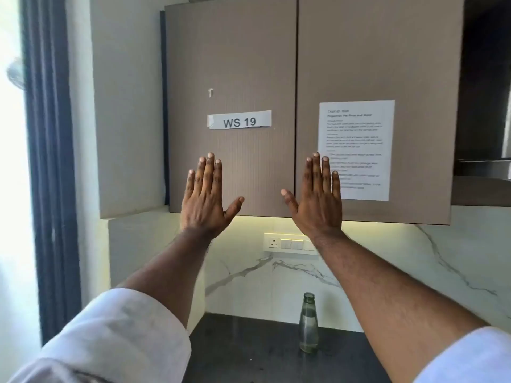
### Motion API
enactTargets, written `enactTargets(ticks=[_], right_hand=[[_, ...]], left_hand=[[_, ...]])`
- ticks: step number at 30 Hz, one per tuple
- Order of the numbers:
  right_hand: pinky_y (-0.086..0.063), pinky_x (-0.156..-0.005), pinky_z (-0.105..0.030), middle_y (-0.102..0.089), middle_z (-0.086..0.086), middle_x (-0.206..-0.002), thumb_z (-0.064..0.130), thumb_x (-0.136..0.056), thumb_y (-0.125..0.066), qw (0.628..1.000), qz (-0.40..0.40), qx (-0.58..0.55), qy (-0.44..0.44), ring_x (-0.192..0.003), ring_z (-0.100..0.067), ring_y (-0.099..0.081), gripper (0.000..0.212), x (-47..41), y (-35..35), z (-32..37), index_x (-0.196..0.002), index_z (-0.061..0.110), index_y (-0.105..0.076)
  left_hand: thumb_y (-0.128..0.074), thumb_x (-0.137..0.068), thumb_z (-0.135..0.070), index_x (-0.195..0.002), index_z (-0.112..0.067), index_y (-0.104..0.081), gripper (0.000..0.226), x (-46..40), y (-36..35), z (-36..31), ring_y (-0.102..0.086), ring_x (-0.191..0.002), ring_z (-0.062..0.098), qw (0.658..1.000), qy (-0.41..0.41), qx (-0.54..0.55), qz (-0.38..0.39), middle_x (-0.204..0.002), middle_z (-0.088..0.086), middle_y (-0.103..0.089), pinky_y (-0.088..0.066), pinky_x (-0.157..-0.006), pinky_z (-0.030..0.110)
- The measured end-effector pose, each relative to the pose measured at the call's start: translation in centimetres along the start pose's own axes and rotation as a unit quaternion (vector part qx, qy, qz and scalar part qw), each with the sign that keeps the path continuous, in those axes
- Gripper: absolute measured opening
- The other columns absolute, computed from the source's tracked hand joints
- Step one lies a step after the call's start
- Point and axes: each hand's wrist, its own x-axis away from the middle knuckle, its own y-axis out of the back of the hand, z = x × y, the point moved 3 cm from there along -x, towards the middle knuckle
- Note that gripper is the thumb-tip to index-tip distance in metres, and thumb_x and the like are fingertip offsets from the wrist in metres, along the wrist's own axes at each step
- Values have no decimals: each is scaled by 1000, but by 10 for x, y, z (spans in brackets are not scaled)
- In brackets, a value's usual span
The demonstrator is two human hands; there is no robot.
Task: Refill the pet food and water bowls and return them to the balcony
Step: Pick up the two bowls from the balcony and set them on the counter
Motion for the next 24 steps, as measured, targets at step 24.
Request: enactTargets(ticks=[24], right_hand=[[-7,-129,-49,4,-10,-174,71,-100,-11,911,101,-355,184,-161,-28,3,90,116,9,325,-165,11,1]], left_hand=[[-37,-97,-68,-164,-15,1,93,231,221,212,-5,-159,26,929,274,-235,83,-173,9,3,-17,-128,47]])
